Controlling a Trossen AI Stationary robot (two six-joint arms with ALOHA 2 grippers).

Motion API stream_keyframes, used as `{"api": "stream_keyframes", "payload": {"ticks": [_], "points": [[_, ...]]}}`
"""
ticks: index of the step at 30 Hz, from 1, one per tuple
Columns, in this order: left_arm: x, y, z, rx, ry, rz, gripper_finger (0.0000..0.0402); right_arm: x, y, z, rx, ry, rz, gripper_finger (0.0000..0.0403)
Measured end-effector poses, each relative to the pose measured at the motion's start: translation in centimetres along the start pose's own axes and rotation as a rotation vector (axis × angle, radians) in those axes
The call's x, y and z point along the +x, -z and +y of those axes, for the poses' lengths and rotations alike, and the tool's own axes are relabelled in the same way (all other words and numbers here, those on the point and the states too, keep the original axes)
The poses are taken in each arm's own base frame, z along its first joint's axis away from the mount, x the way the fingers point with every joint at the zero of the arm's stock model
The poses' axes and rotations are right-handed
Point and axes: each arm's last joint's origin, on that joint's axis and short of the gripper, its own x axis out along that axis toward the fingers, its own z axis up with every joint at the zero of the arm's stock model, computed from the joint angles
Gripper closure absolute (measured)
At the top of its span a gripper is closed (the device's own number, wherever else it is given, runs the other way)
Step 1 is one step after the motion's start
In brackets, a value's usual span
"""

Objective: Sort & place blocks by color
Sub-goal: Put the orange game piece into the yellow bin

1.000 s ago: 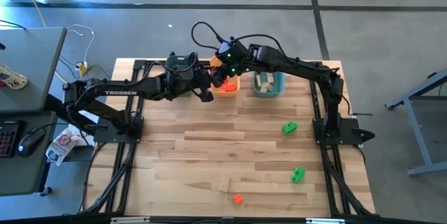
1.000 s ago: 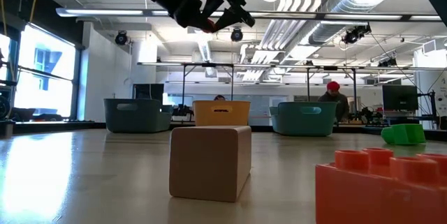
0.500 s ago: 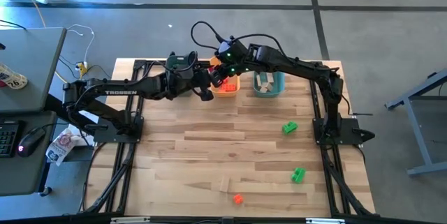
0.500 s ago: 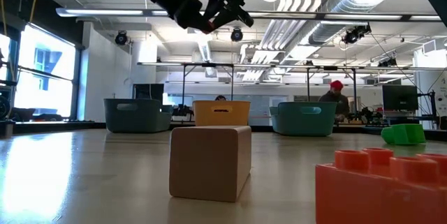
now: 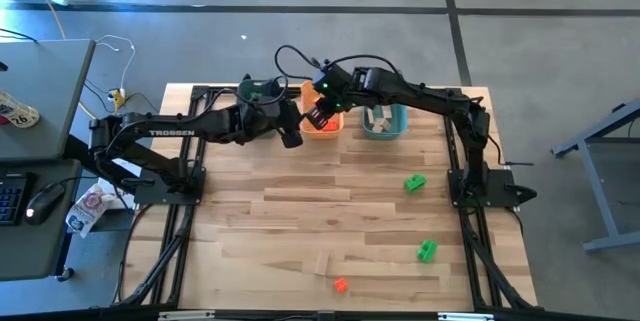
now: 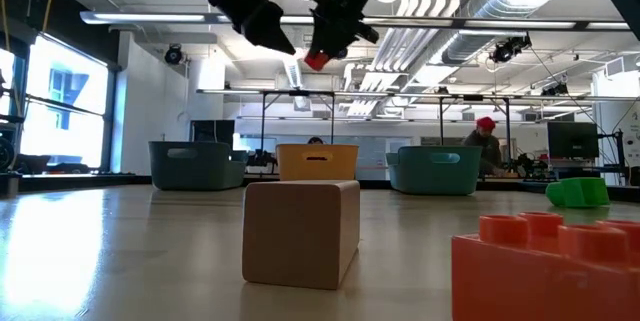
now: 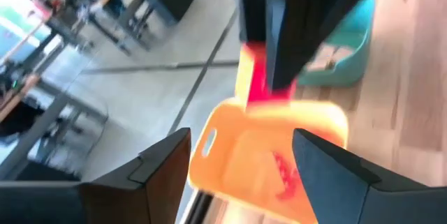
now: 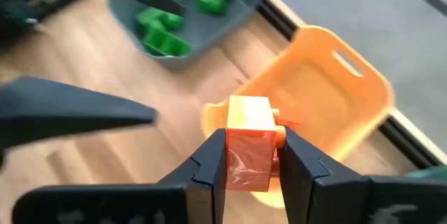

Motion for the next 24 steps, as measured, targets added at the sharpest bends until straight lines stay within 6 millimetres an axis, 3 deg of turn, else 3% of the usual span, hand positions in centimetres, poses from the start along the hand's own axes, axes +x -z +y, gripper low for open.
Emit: {"api": "stream_keyframes", "payload": {"ticks": [11, 24], "points": [[-0.2, 2.0, -0.6, 0.031, 0.005, 0.200, 0.0161, 4.2, 3.8, -0.7, -0.004, 0.085, 0.130, 0.0328], [-1.9, 3.6, -2.9, 0.100, 0.121, 0.382, 0.0161, 8.8, 6.5, -1.7, -0.032, 0.057, 0.035, 0.0328]]}}
